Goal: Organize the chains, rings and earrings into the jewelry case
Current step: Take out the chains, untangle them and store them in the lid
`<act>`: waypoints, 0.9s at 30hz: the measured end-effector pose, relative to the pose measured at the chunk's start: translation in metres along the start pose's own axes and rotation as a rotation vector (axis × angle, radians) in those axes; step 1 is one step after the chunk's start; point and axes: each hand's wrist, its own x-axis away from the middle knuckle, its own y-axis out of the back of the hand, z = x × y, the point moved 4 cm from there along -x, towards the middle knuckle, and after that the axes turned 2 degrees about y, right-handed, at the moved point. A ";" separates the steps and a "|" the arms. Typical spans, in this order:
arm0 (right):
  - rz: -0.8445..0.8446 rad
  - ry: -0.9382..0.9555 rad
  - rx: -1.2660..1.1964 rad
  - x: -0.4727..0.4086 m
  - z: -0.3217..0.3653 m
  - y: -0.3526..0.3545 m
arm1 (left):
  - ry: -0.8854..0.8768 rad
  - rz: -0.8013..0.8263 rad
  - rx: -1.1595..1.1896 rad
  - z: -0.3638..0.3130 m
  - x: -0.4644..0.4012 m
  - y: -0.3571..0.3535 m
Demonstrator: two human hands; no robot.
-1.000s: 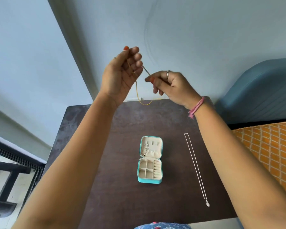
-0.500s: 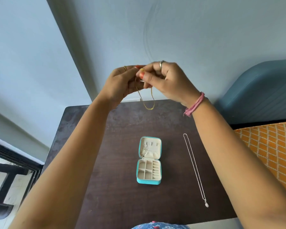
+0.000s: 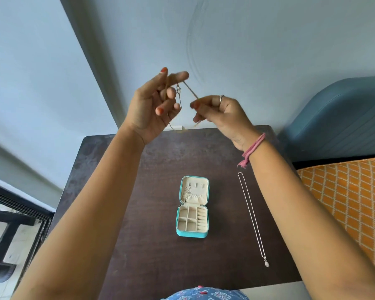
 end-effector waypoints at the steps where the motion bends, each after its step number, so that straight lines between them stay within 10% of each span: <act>1: 0.014 0.002 0.017 0.003 -0.004 -0.003 | -0.030 -0.010 0.041 -0.002 -0.001 0.001; 12: 0.092 0.204 0.364 0.020 0.005 -0.029 | -0.026 -0.085 -0.375 0.006 -0.001 0.006; 27: -0.086 -0.110 0.123 0.010 -0.003 -0.017 | 0.122 -0.082 -0.833 0.015 -0.002 0.014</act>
